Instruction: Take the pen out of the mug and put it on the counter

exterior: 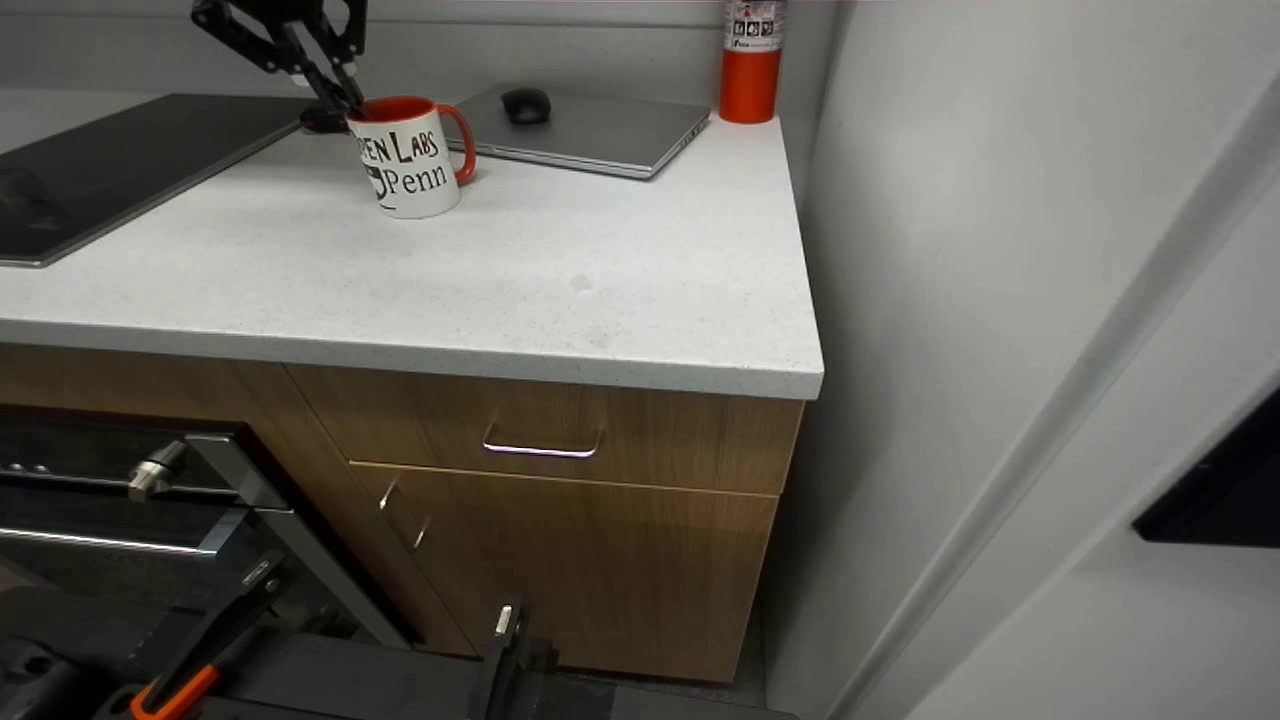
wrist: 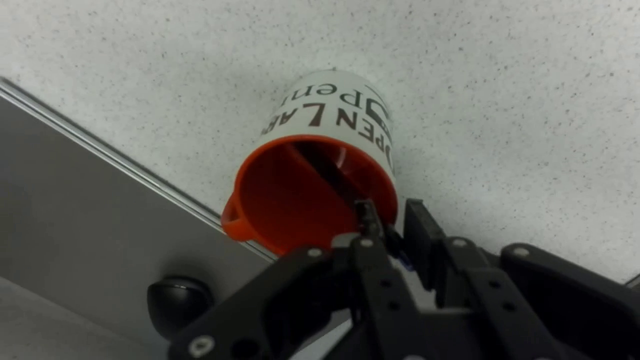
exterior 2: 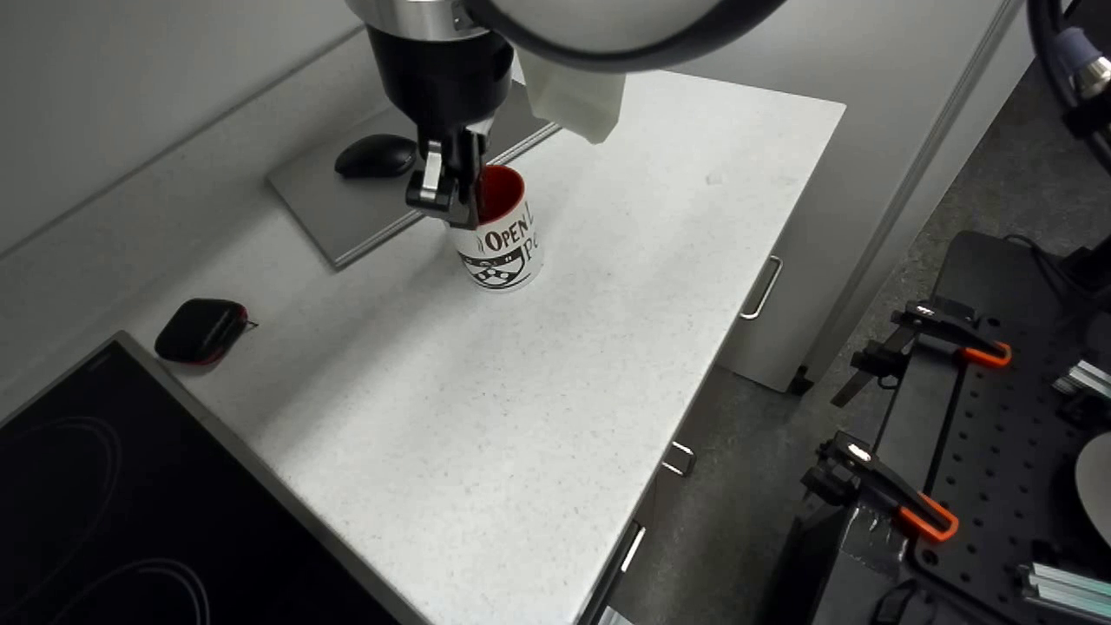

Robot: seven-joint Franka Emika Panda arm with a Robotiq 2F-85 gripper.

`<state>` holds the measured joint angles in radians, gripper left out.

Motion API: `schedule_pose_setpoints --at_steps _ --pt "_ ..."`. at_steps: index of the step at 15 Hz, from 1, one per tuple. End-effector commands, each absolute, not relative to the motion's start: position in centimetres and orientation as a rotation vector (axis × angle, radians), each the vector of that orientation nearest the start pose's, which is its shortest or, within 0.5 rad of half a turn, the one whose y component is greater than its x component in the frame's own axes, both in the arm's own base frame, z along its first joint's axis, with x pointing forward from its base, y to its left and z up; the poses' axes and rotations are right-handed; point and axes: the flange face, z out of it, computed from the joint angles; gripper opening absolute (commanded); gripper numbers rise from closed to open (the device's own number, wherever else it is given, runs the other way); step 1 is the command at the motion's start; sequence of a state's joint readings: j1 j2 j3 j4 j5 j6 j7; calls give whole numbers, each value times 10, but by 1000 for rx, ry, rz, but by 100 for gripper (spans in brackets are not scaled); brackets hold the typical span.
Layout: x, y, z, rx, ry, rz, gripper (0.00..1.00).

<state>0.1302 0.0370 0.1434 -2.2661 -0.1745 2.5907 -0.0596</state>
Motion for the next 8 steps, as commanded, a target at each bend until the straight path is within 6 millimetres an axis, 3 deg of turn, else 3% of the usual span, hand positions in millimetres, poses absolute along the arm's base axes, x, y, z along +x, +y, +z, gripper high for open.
schedule_pose_setpoints --at_steps 1,8 --pt "532 154 378 -3092 -731 -549 4" --pt "524 139 409 -3110 -694 -655 3"
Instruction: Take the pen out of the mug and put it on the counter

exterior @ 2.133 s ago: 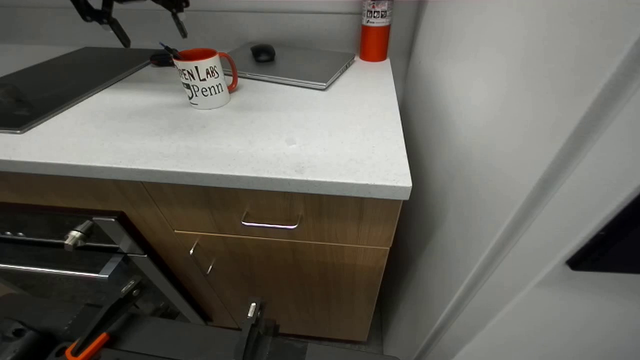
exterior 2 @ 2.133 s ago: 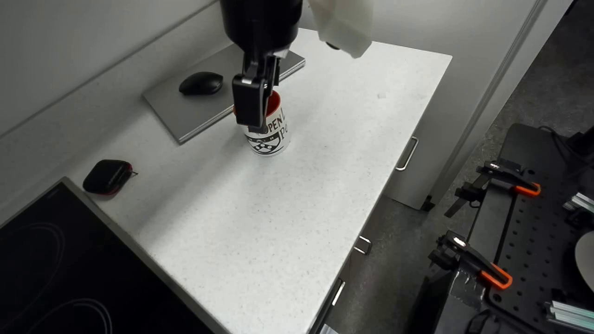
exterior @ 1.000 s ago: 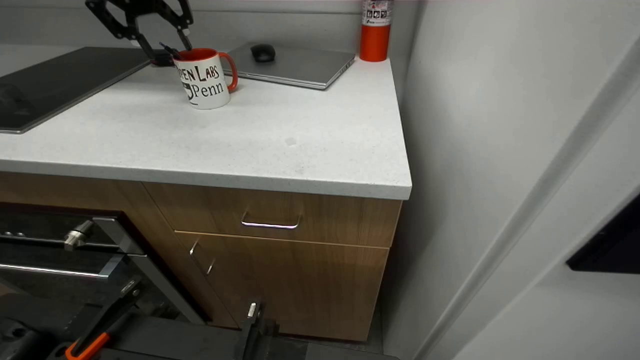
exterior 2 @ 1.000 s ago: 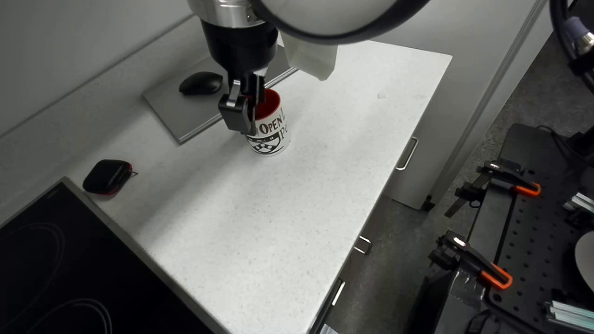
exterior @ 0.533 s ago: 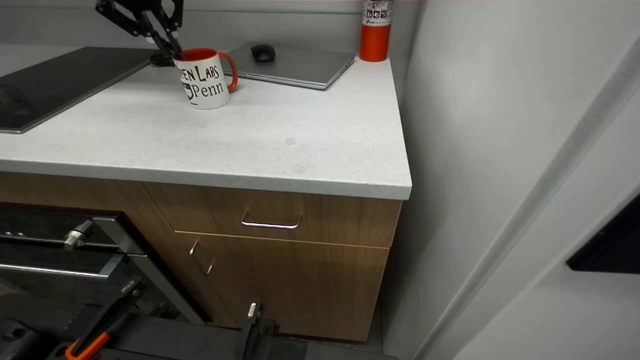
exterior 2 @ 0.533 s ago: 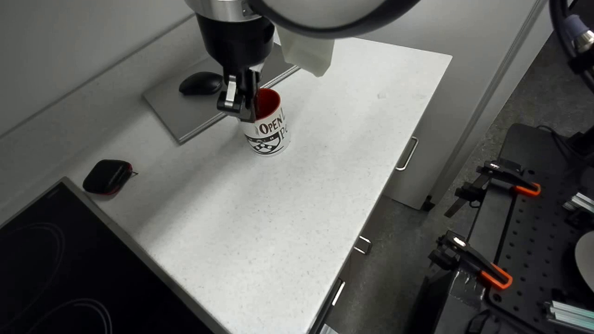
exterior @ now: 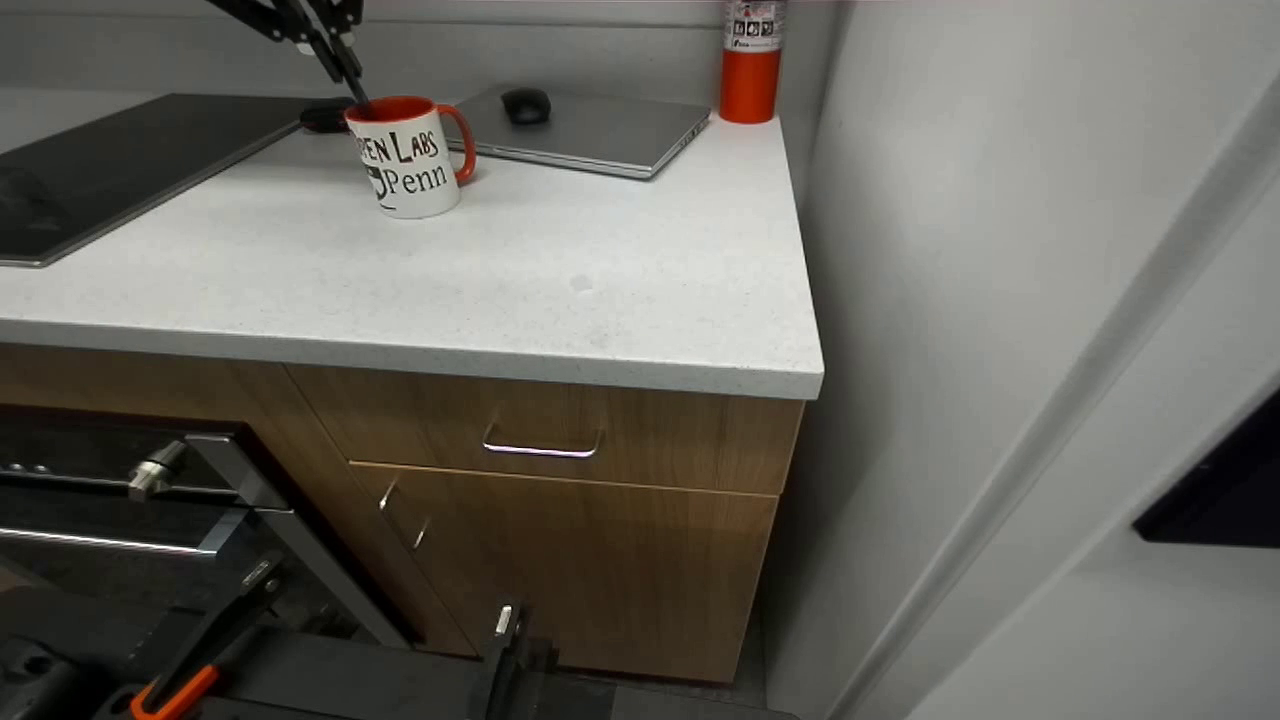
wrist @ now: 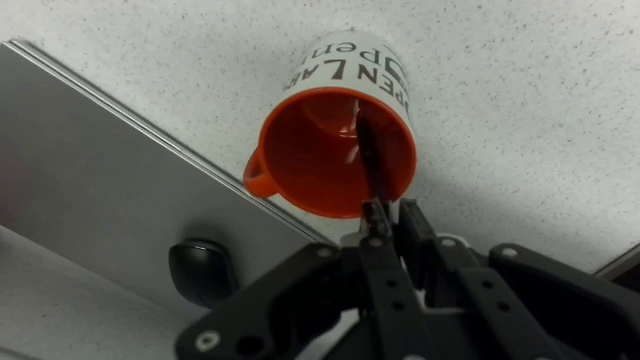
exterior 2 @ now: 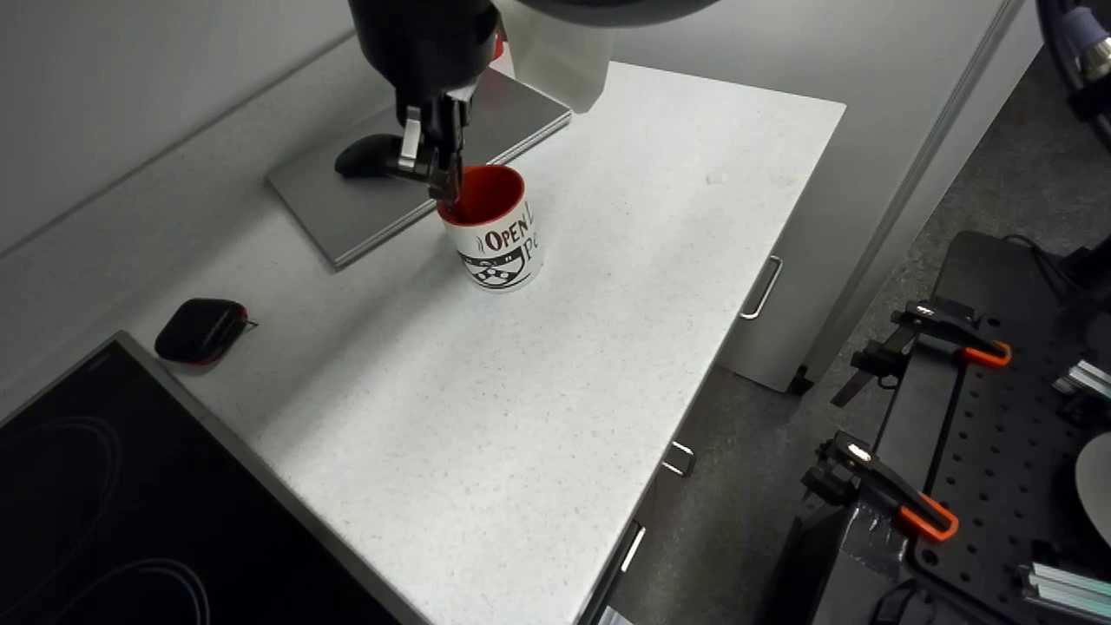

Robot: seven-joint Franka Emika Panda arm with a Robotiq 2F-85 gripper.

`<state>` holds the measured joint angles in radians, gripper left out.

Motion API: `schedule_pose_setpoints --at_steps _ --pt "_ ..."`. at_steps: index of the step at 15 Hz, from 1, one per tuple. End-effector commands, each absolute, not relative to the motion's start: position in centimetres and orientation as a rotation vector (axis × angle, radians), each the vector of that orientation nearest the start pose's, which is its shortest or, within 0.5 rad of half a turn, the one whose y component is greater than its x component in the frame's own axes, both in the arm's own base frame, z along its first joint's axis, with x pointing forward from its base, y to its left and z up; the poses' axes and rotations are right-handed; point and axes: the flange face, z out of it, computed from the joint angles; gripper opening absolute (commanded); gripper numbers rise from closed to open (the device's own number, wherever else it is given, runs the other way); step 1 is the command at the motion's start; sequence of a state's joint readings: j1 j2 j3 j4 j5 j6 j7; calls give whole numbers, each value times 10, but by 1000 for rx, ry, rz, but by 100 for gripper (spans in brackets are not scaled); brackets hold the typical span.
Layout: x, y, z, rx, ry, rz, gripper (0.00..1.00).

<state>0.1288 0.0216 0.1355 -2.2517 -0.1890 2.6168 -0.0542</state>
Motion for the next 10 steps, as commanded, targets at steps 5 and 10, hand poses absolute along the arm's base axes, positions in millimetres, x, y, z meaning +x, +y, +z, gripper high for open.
schedule_pose_setpoints --at_steps 5,10 --pt "498 109 461 -3149 -561 -833 3" --pt "464 92 516 -3170 -444 -1005 3"
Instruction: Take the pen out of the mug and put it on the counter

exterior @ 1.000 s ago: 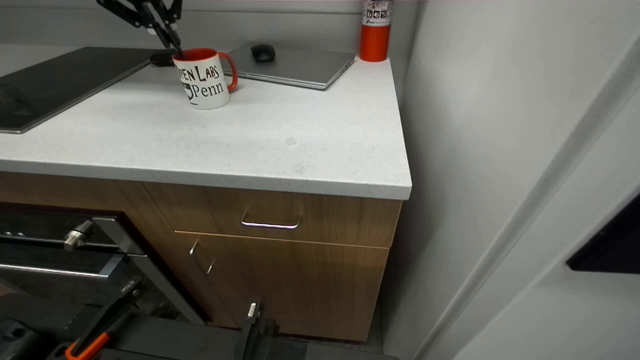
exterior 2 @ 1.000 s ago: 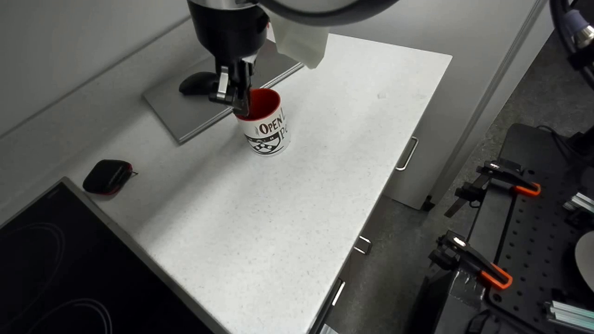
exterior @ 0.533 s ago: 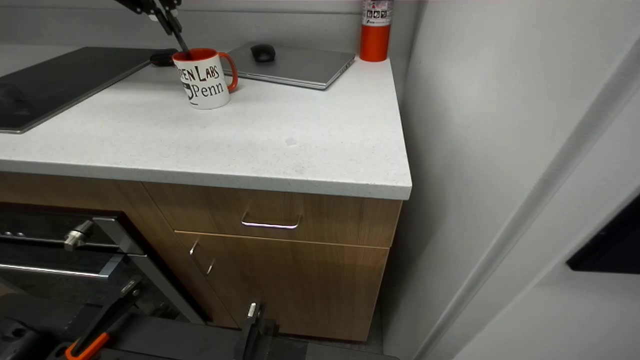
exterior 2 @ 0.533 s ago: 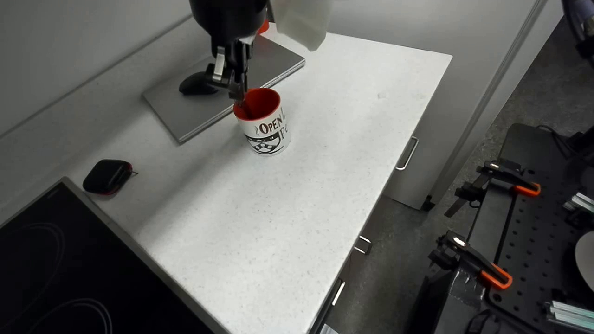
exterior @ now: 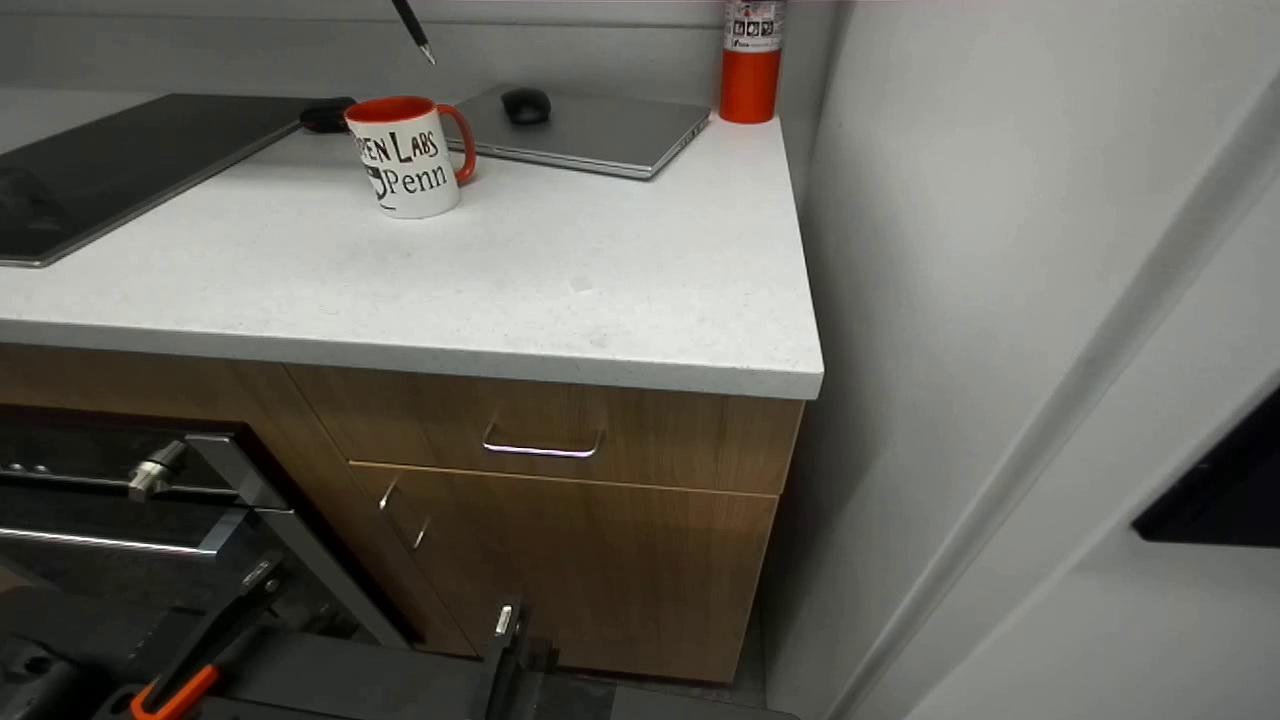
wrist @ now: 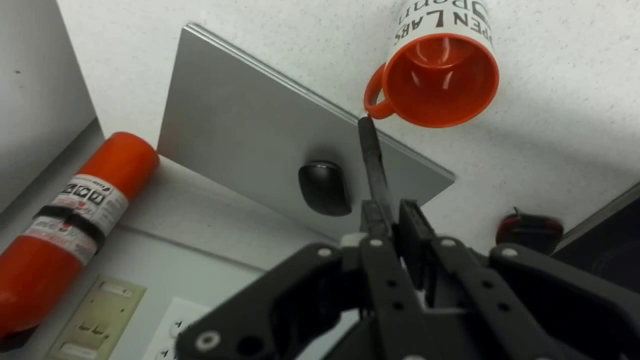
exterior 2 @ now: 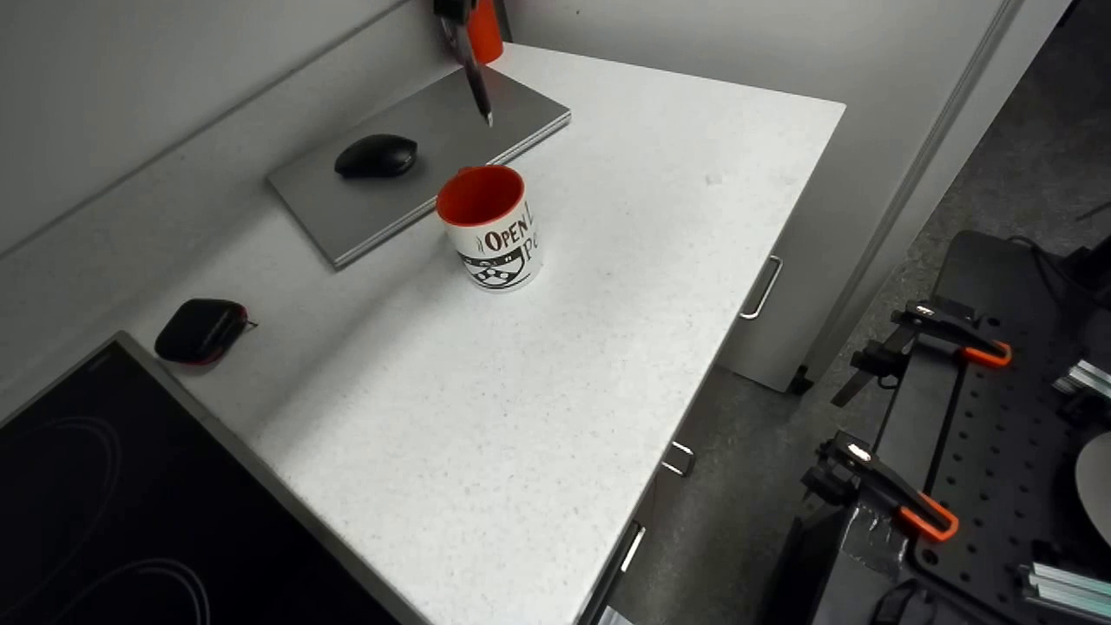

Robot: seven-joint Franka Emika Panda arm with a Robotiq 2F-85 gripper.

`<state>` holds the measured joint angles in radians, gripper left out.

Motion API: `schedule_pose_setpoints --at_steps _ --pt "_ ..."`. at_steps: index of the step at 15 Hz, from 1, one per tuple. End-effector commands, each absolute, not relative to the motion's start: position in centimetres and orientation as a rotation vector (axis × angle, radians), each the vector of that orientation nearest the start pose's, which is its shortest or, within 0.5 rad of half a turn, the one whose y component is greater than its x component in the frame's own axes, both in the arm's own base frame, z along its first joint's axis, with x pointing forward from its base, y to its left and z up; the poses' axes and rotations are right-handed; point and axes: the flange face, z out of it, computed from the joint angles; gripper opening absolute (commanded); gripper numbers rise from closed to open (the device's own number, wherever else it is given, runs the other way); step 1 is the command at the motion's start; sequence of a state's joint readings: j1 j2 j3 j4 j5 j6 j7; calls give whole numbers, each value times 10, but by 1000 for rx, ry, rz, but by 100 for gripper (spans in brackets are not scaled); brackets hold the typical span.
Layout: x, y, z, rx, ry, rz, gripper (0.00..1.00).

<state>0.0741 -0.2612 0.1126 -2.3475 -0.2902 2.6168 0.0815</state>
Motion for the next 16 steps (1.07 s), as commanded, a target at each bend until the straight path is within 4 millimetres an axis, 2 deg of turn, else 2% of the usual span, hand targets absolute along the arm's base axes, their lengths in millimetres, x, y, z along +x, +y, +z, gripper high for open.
schedule_pose_setpoints --at_steps 1,2,4,8,12,16 --pt "459 89 521 -3192 -434 -1008 3" --pt "456 85 522 -3228 -421 -985 3" --pt "453 76 509 -3311 -388 -860 3" --pt "462 65 455 -3433 -348 -444 3" --pt "481 55 406 -3481 -291 -165 3" --pt "518 49 381 -3460 -230 -115 3"
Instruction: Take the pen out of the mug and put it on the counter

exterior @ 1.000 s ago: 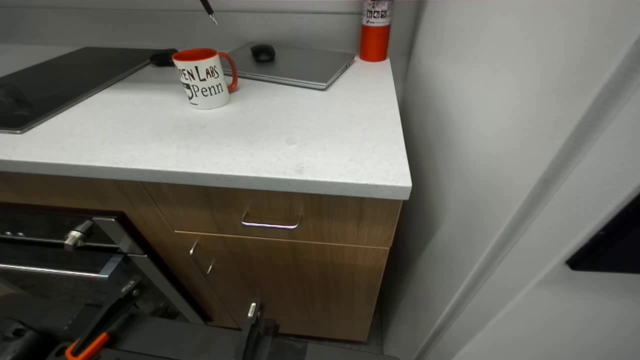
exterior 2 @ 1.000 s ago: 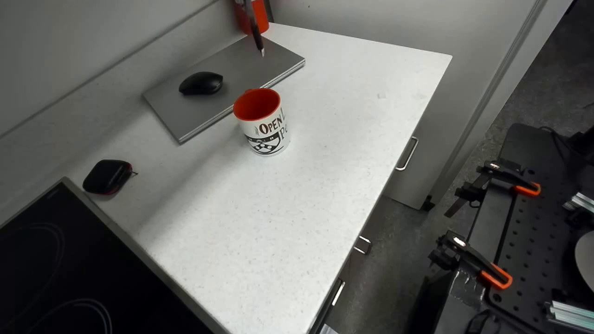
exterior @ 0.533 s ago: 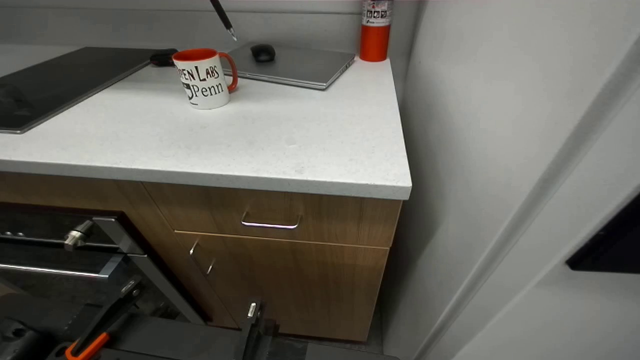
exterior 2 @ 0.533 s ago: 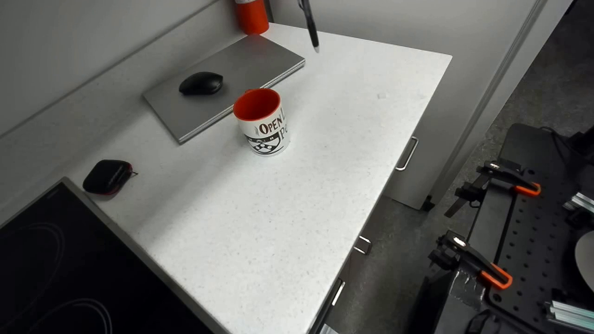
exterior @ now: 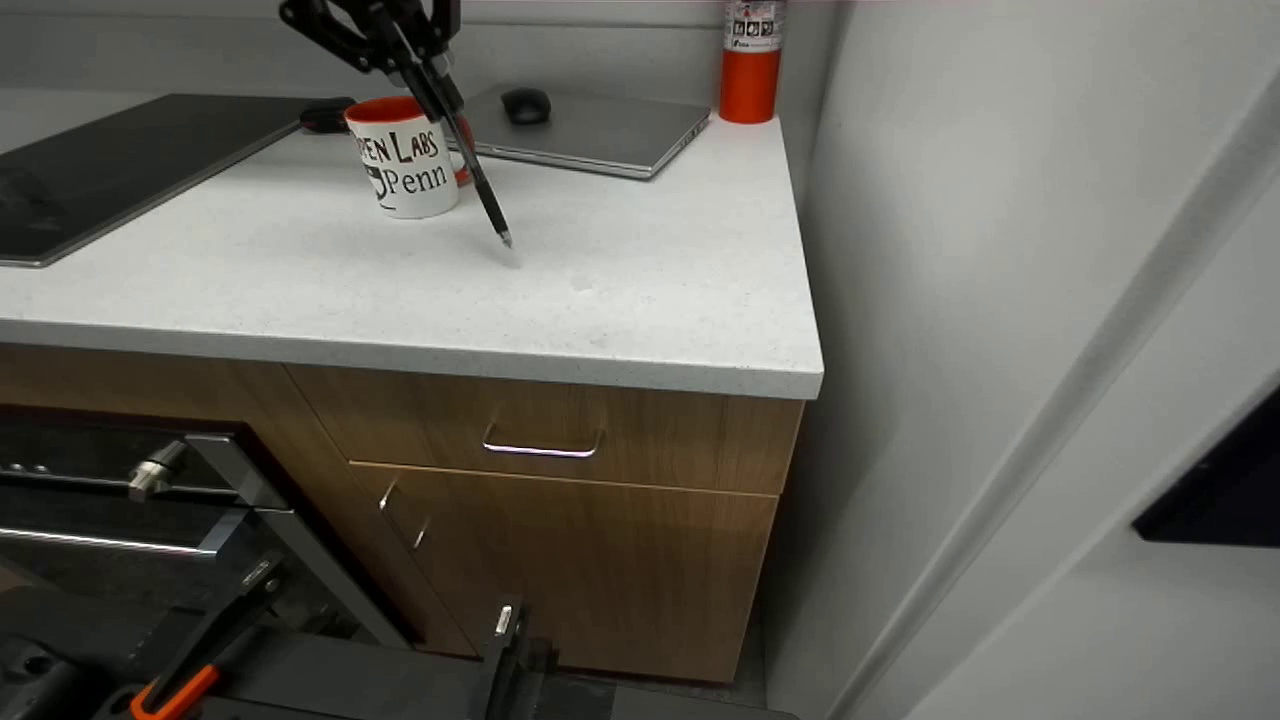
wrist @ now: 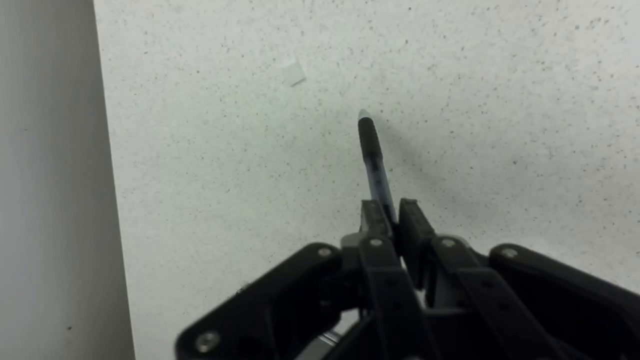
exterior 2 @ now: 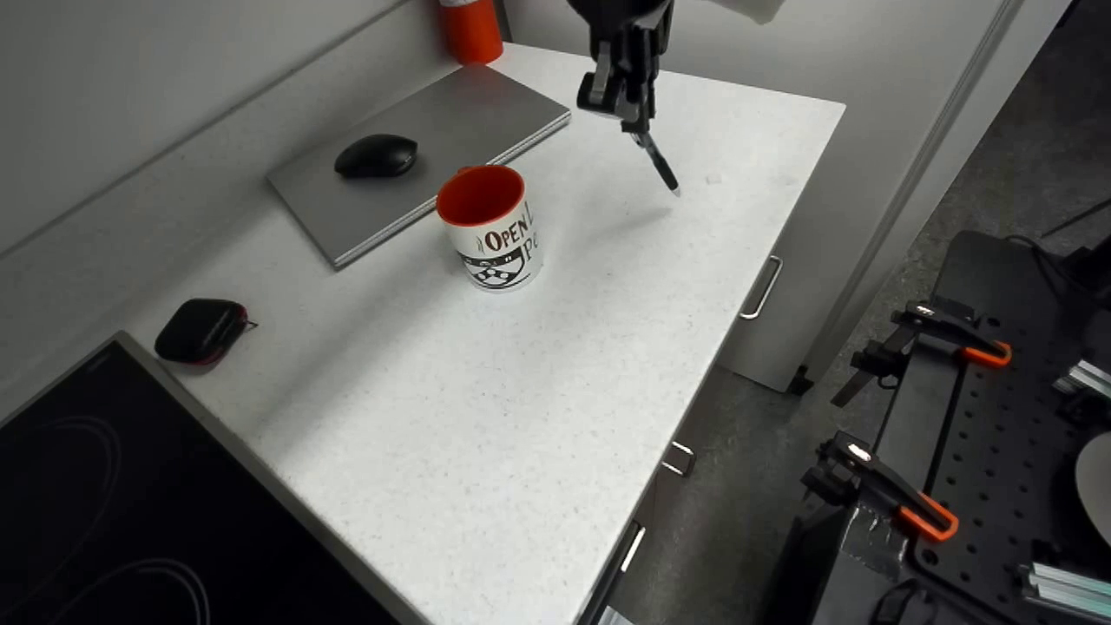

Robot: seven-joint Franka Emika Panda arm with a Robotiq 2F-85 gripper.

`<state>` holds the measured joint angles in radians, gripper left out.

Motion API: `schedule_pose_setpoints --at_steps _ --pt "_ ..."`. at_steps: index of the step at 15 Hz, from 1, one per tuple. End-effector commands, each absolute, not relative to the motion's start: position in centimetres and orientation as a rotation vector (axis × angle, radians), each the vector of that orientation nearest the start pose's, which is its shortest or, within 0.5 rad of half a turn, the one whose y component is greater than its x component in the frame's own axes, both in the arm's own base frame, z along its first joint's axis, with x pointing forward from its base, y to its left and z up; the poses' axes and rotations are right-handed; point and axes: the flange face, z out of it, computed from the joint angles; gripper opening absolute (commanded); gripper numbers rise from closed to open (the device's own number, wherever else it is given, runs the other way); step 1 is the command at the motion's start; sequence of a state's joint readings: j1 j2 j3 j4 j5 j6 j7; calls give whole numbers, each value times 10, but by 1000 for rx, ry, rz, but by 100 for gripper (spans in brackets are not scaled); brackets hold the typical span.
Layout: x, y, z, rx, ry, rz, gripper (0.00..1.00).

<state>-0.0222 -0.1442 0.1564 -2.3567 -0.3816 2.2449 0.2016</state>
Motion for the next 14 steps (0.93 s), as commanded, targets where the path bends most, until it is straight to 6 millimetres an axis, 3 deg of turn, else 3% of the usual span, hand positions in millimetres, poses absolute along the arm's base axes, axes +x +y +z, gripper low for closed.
schedule_pose_setpoints --at_steps 1,8,12,13,14 --pt "527 45 378 -3453 -215 -124 3" --pt "577 8 362 -3338 -39 -188 3" --pt "587 4 352 -3314 -3 -201 3" --pt "577 2 357 -3337 -9 -185 12" --pt "579 2 355 -3334 -6 -184 12"
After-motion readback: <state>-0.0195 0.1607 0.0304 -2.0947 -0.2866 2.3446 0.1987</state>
